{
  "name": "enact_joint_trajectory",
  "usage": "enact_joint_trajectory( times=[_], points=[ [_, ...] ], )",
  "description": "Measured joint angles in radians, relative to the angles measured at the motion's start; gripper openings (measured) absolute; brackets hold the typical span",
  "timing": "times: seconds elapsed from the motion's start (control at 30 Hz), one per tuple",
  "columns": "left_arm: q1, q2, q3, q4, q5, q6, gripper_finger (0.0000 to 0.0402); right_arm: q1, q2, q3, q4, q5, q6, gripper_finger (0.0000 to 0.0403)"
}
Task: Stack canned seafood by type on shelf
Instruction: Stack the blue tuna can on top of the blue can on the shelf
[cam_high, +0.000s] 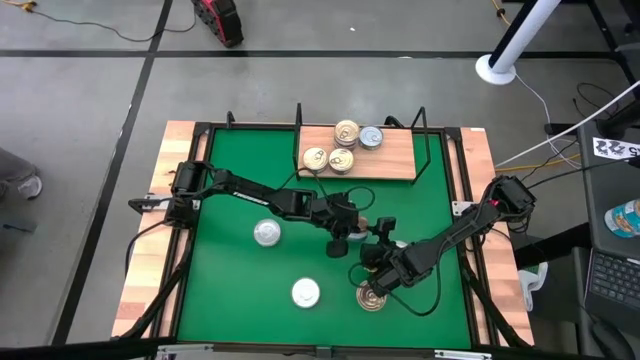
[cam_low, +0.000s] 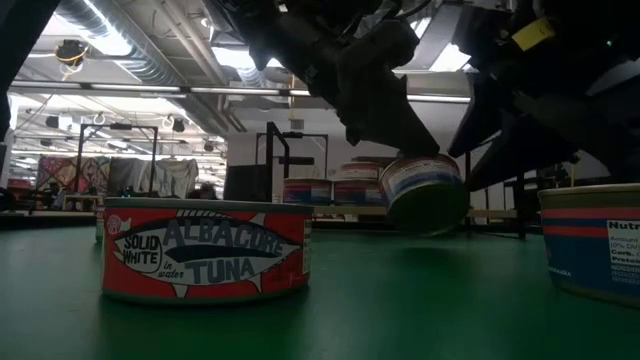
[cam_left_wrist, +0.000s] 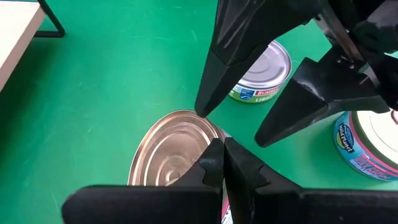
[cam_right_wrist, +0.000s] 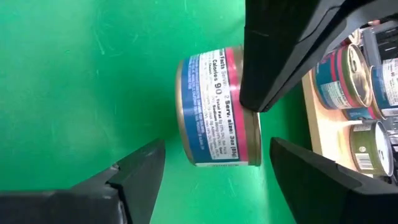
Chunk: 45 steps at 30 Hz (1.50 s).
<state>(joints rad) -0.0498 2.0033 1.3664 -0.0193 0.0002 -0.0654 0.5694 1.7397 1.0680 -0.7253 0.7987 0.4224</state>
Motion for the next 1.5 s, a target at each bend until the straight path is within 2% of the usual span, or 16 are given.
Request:
enact_joint_trajectory(
  times=[0.17, 0.77, 1.13, 1.5],
  points=[
    [0.0, 0.0, 0.0, 0.0, 0.0, -0.012, 0.0, 0.0, 0.0, 0.0, 0.003, 0.031, -0.001, 0.0287],
    [0.0, 0.0, 0.001, 0.006, 0.0, -0.018, 0.0, -0.009, 0.0, 0.0, 0.033, 0.031, -0.012, 0.0287],
    [0.0, 0.0, 0.001, 0.005, 0.0, -0.018, 0.0, -0.056, -0.001, 0.0, 0.084, -0.046, -0.062, 0.0287],
    [0.0, 0.0, 0.001, 0.006, 0.003, -0.03, 0.0, -0.055, 0.01, -0.001, 0.094, -0.047, -0.087, 0.0287]
  ],
)
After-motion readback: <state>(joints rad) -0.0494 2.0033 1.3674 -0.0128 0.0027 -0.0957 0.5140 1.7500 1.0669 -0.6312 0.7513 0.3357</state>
